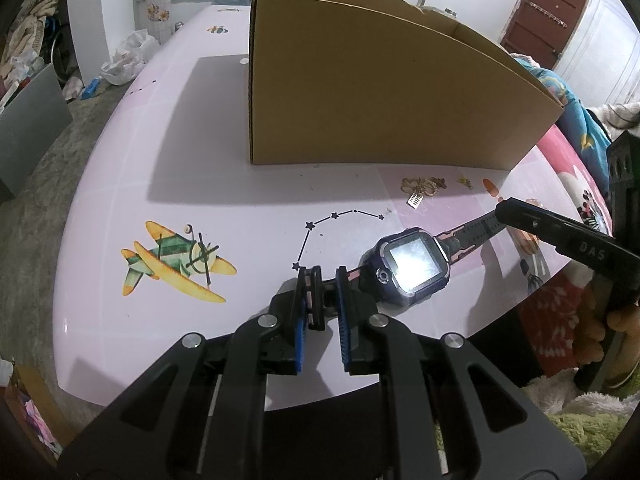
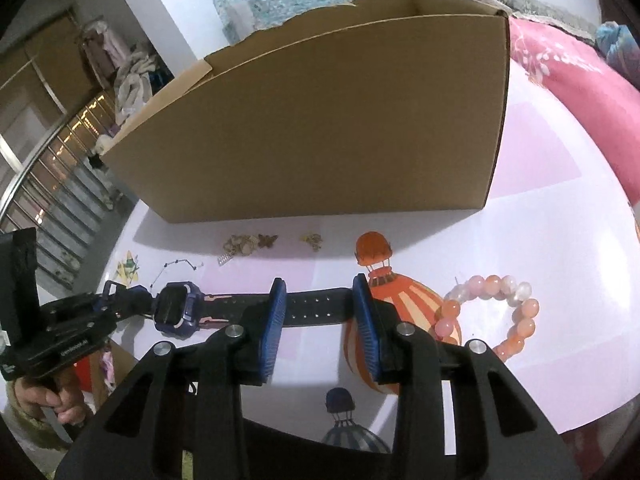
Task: Organize jewelry
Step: 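Hold the smartwatch with the left tool and straighten it on the table, then lift the smartwatch with the left tool and carry it over the box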
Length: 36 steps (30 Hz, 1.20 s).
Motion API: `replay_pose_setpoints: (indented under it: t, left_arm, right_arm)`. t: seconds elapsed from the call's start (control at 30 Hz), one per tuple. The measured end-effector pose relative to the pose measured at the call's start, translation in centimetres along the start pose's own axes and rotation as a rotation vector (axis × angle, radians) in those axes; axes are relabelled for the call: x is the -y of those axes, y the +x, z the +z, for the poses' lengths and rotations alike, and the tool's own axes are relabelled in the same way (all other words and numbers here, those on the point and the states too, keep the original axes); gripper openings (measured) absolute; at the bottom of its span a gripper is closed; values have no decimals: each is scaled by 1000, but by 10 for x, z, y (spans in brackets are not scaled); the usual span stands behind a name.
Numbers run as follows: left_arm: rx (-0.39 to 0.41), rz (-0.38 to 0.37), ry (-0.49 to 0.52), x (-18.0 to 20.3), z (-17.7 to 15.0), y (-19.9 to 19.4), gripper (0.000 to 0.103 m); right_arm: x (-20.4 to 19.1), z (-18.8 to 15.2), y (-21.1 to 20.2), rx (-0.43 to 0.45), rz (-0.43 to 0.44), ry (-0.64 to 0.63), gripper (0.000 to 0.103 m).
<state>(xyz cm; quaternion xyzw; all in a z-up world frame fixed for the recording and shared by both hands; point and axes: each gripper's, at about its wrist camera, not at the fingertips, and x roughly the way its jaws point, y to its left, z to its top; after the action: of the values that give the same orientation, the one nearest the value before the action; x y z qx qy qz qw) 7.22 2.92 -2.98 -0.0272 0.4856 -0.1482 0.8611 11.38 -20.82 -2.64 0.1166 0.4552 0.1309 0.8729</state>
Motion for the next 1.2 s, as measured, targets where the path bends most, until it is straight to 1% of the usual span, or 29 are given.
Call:
replay_pose_setpoints:
  t: [0.07,0.17,0.2,0.27,0.3,0.33,0.4,0.43,0.5,0.57,0.63,0.67,0.8,0.83,0.87,0.93,1.1,1.2]
  left_arm:
    - [0,3,0,0,0,0,13]
    - [0,7,0,1,0,0,13]
    - [0,9,2,1,0,1,13]
    - [0,12,2,1,0,1,13]
    - [1,13,3,2,0,0,13]
    - [1,14,4,2,0,1,13]
    - [1,16,5,2,-1,1,13]
    - [1,17,6,2,-1,0,13]
    - [3,19,9,2,-1,1,13]
    - [4,20,14,3,-1,1,13]
    - [4,20,16,3,-1,1,14]
    - [4,20,17,3,-2,0,14]
    - [5,17,9,2,-2,0,14]
    - [6,18,7,2,-2,0,14]
    - [7,19,6,3,-3,0,14]
    - [9,22,3,3,-3,0,14]
    - [6,8,7,1,-4,0,14]
    - [6,0,9,-1,-3,0,14]
  right_arm:
    - [4,1,-2,-7,25,10,34]
    - [15,-2,-6,-38,132,49,34]
    - [12,-3,-6,-44,155,54,34]
    - [4,-4,-9,-40,158,15,34]
    - [0,-4,-9,-38,146,-10,35]
    - [-8,-4,-11,-31,105,-66,38]
    - [-16,-4,-15,-23,59,-144,42]
    - [-23,-5,-17,-20,29,-213,44]
    - [-30,-5,-18,-27,-15,-310,48]
    - [-30,-5,-19,-36,-59,-380,48]
    - [-23,0,-17,-44,-92,-397,48]
    - [-17,2,-17,-47,-94,-384,48]
    - [5,12,-8,-109,-64,-239,48]
    - [10,11,-6,-123,-42,-198,49]
    - [11,10,-6,-116,-25,-169,49]
    - [13,9,-7,-127,36,-94,52]
    - [25,5,-5,-130,180,87,52]
    - [36,0,-4,-127,309,215,53]
